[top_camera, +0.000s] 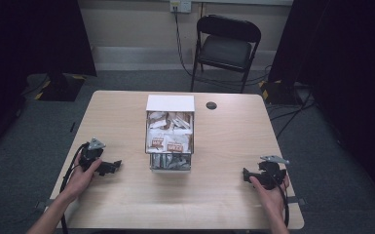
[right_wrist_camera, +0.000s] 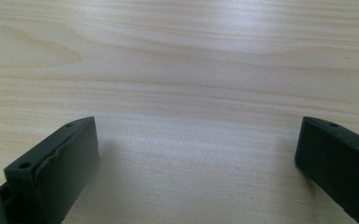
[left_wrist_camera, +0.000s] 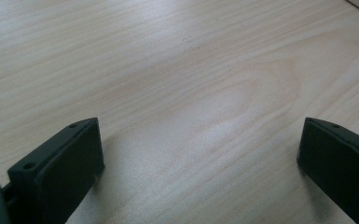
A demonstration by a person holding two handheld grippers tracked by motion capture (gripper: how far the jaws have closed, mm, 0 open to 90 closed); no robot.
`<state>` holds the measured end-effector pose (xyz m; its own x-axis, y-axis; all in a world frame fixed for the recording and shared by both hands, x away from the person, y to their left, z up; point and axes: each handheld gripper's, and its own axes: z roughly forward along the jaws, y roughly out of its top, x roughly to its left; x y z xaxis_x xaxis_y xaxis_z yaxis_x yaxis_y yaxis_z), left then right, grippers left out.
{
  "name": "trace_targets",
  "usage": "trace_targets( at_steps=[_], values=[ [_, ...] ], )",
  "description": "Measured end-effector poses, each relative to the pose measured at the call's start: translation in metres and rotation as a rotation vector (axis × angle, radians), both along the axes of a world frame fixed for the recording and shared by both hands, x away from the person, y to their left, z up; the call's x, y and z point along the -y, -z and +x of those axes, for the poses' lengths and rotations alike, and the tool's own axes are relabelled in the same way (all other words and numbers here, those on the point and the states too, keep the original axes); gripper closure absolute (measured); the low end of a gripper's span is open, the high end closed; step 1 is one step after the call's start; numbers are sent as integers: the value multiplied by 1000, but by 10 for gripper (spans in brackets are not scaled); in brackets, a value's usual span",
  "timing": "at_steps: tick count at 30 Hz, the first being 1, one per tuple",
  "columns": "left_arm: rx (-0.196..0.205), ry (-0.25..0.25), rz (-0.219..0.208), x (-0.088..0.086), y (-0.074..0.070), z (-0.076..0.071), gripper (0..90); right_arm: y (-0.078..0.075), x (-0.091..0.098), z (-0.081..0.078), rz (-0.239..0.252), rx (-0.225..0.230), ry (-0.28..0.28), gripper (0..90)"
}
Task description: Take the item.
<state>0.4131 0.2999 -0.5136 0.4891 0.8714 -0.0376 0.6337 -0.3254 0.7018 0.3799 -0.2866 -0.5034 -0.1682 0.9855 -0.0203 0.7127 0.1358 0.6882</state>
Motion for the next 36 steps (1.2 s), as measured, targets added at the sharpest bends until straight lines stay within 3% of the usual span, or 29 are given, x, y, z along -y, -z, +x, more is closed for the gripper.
trace_targets(
  at_steps=[6, 9, 29, 36],
  values=[
    [0, -1, -1, 0, 0, 0, 0, 0, -1, -2, 1, 5, 11, 12],
    [0, 0, 0, 0, 0, 0, 0, -2, -2, -4, 7, 15, -7, 107],
    [0, -3, 0, 0, 0, 0, 0, -8, -10, -5, 16, -3, -56, 181],
    [0, -3, 0, 0, 0, 0, 0, -16, -13, -6, 48, 26, -77, 241]
  ],
)
